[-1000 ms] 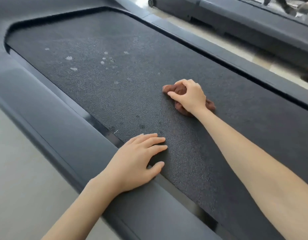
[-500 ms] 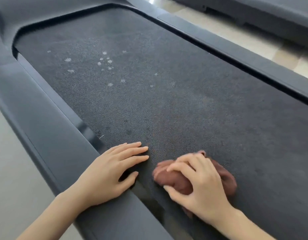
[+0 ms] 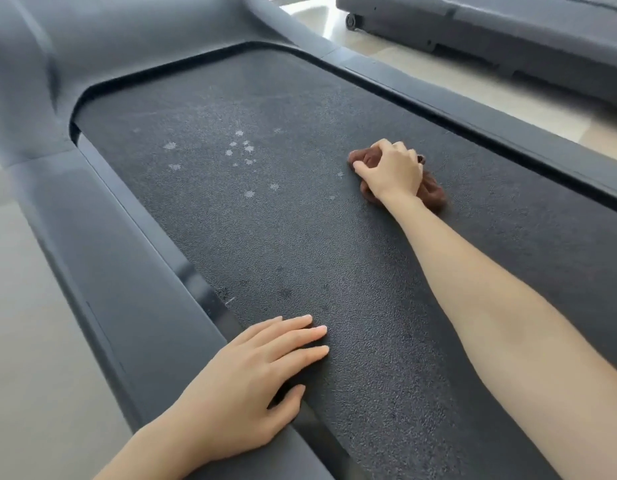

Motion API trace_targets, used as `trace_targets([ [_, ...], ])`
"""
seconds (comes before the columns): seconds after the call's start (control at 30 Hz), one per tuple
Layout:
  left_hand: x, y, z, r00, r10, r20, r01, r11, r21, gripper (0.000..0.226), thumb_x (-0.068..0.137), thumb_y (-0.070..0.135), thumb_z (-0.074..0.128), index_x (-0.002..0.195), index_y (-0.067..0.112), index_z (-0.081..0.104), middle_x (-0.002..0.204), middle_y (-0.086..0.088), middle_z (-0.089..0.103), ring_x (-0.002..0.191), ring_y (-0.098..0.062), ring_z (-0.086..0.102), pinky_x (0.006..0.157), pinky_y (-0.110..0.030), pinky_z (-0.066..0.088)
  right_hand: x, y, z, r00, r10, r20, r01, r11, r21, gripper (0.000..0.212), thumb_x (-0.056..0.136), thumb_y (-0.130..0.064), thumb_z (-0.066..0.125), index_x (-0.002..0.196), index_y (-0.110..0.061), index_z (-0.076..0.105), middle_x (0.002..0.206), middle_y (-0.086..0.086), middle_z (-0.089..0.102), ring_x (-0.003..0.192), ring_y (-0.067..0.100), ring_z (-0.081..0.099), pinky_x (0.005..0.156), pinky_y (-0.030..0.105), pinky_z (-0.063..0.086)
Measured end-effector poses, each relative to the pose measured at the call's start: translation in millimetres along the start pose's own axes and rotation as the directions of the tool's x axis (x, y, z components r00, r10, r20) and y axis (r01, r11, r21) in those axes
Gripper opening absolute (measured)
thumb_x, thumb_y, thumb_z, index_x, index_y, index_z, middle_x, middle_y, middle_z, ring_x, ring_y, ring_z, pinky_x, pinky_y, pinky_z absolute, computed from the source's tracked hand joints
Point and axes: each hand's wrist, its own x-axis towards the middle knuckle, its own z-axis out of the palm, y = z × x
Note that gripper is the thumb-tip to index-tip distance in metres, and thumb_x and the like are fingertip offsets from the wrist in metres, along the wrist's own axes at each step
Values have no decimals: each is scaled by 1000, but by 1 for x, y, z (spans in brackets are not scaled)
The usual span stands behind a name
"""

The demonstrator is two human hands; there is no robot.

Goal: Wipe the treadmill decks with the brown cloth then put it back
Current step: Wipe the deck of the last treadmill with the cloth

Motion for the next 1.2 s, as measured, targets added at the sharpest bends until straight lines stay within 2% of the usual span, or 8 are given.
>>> trace_targets([
  [0.2, 5, -2, 1, 1000, -11, -18, 10, 999, -50, 38, 84, 31, 47, 118, 29, 63, 134, 18, 51, 131, -3, 40, 103, -29, 35, -89, 9, -30, 969, -235, 74, 231, 971, 58, 41, 79, -49, 64, 109, -22, 61, 109, 6, 59, 106, 28, 50, 92, 37, 38],
  [0.4, 4, -7, 5, 999, 32, -44, -33, 999, -24, 38, 83, 30, 47, 117, 29, 64, 134, 17, 52, 129, -5, 43, 100, -30, 37, -212, 16, -65, 905, -423, 47, 409, 895, 175, 34, 73, -51, 61, 96, -26, 63, 96, -6, 58, 92, 20, 54, 79, 38, 41],
  [0.53, 7, -7, 6, 997, 58, -52, -57, 998, 11, 38, 82, 28, 46, 115, 26, 65, 133, 13, 53, 127, -8, 46, 99, -33, 37, -176, 0, -55, 912, -397, 104, 376, 910, 176, 35, 73, -51, 67, 98, -27, 65, 98, -4, 60, 94, 21, 54, 83, 40, 41],
  [0.73, 0, -12, 1, 995, 97, -8, -96, 992, 87, 42, 81, 29, 46, 118, 24, 65, 134, 9, 54, 128, -14, 47, 100, -36, 36, -82, -43, -7, 976, -202, 81, 199, 979, 38, 41, 79, -54, 61, 111, -28, 59, 114, -2, 57, 110, 23, 48, 91, 36, 36],
  [0.83, -7, -33, -12, 998, 26, -49, -20, 991, 132, 44, 83, 33, 46, 123, 23, 61, 136, 8, 52, 131, -15, 43, 103, -40, 33, -93, -47, -8, 975, -210, 65, 208, 977, 37, 41, 80, -53, 62, 112, -27, 59, 113, -1, 57, 110, 23, 48, 92, 36, 38],
  [0.97, -21, -81, -41, 972, -199, -122, 216, 964, 154, 52, 85, 42, 39, 127, 19, 58, 138, 3, 51, 134, -19, 38, 109, -45, 29, -169, -37, -41, 929, -357, 96, 332, 921, 204, 36, 76, -46, 70, 102, -21, 65, 102, 0, 60, 99, 23, 52, 89, 45, 40],
  [1.07, -24, -112, -53, 931, -355, -86, 365, 919, 148, 65, 82, 54, 31, 132, 18, 52, 141, 1, 47, 137, -21, 33, 112, -49, 24, -238, -29, -66, 898, -419, 133, 375, 888, 267, 32, 74, -46, 69, 96, -23, 65, 99, -6, 58, 97, 18, 54, 87, 44, 42],
  [1.2, -18, -121, -51, 916, -398, -47, 400, 900, 172, 71, 81, 59, 25, 135, 20, 50, 145, 1, 42, 137, -22, 33, 114, -49, 19, -274, -35, -77, 879, -436, 190, 382, 885, 266, 29, 72, -47, 70, 93, -27, 67, 100, -13, 57, 94, 14, 54, 82, 42, 43],
])
